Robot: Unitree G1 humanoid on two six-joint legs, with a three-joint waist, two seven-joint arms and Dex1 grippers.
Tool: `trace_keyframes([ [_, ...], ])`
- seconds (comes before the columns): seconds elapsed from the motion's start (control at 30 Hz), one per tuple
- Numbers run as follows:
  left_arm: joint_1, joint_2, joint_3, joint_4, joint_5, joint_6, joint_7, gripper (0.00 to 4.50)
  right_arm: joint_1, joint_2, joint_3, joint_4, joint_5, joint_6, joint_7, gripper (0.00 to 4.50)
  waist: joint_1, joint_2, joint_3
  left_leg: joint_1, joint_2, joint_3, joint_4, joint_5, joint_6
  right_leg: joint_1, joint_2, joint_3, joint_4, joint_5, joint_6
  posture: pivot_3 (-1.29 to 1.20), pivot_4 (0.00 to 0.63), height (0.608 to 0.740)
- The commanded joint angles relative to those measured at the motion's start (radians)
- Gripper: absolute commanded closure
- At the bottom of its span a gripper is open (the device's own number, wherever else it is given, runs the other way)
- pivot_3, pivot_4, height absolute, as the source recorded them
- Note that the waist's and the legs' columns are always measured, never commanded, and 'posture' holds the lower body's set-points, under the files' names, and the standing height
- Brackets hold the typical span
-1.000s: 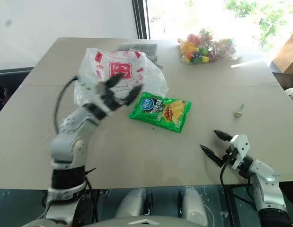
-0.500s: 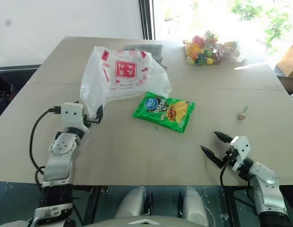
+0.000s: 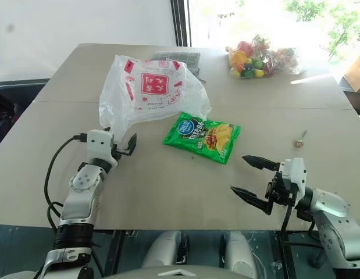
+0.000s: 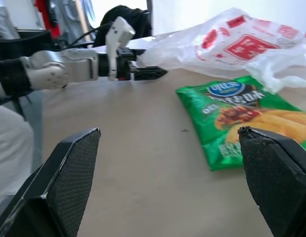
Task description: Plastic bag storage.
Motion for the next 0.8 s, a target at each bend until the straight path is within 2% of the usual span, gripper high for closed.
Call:
trace_keyframes([
  [0.03, -0.005, -0.012, 0.002, -0.007, -0.024, -0.021, -0.002, 0.04, -0.006, -0.006, 0.005, -0.033, -0.008, 0.004, 0.000, 0.00, -0.001, 0.000, 0.000, 0.000, 0.000, 0.000, 0.000, 0.000, 0.000, 0.000, 0.000, 0.000, 0.000, 0.000, 0.000, 0.00, 0.150, 0.738],
  [0.1, -0.003, -0.017, -0.005, -0.019, -0.047, -0.022, -0.030, 0.04, -0.006, -0.010, 0.004, -0.028, -0.013, 0.009, -0.004, 0.00, -0.001, 0.000, 0.000, 0.000, 0.000, 0.000, 0.000, 0.000, 0.000, 0.000, 0.000, 0.000, 0.000, 0.000, 0.000, 0.00, 0.150, 0.738],
  [0.13, -0.002, -0.019, -0.008, -0.027, -0.050, -0.021, -0.035, 0.54, -0.007, -0.014, 0.005, -0.023, -0.022, 0.013, -0.010, 0.00, -0.001, 0.000, 0.000, 0.000, 0.000, 0.000, 0.000, 0.000, 0.000, 0.000, 0.001, 0.000, 0.000, 0.000, 0.000, 0.00, 0.150, 0.738],
  [0.2, 0.000, -0.022, -0.012, -0.034, -0.050, -0.020, -0.032, 1.09, -0.007, -0.013, 0.006, -0.011, -0.035, 0.015, -0.017, 0.00, -0.001, 0.000, 0.000, 0.000, 0.000, 0.000, 0.000, 0.000, 0.000, 0.000, 0.001, 0.000, 0.000, 0.000, 0.000, 0.00, 0.150, 0.738],
  [0.37, 0.001, -0.030, -0.012, -0.045, -0.049, -0.015, -0.014, 3.44, -0.037, 0.012, 0.000, 0.001, -0.048, 0.019, -0.059, 0.00, -0.001, 0.000, 0.000, 0.000, 0.000, 0.000, 0.000, 0.000, 0.000, 0.000, 0.002, 0.000, 0.000, 0.000, 0.000, 0.00, 0.150, 0.738],
  [0.43, 0.000, -0.035, -0.013, -0.056, -0.052, -0.013, -0.012, 4.23, -0.074, 0.030, -0.002, 0.016, -0.083, 0.025, -0.125, 0.00, -0.002, 0.000, 0.000, 0.000, 0.000, 0.000, 0.001, 0.001, -0.001, 0.000, 0.002, 0.000, 0.001, 0.000, 0.000, 0.00, 0.150, 0.738],
  [0.47, -0.001, -0.039, -0.015, -0.067, -0.056, -0.010, -0.013, 4.47, -0.103, 0.042, 0.004, 0.037, -0.150, 0.005, -0.179, 0.00, -0.003, 0.000, 0.000, 0.000, 0.000, 0.000, 0.001, 0.001, -0.001, 0.000, 0.003, 0.000, 0.001, 0.000, 0.000, 0.00, 0.150, 0.738],
  [0.67, -0.037, -0.098, -0.018, -0.189, -0.151, 0.063, -0.022, 4.47, -0.245, 0.033, 0.088, 0.095, -0.293, 0.040, -0.246, 0.00, -0.001, 0.000, 0.000, -0.001, 0.000, 0.000, 0.002, 0.002, -0.004, 0.000, 0.006, 0.000, 0.001, 0.000, 0.000, 0.00, 0.150, 0.738],
  [0.8, -0.039, -0.146, -0.020, -0.279, -0.226, 0.130, -0.015, 4.47, -0.321, 0.019, 0.176, 0.166, -0.463, -0.127, -0.228, 0.00, -0.003, 0.000, 0.000, -0.001, 0.000, 0.000, 0.003, 0.003, -0.004, 0.000, 0.008, 0.000, 0.001, 0.000, 0.001, 0.00, 0.150, 0.738],
])
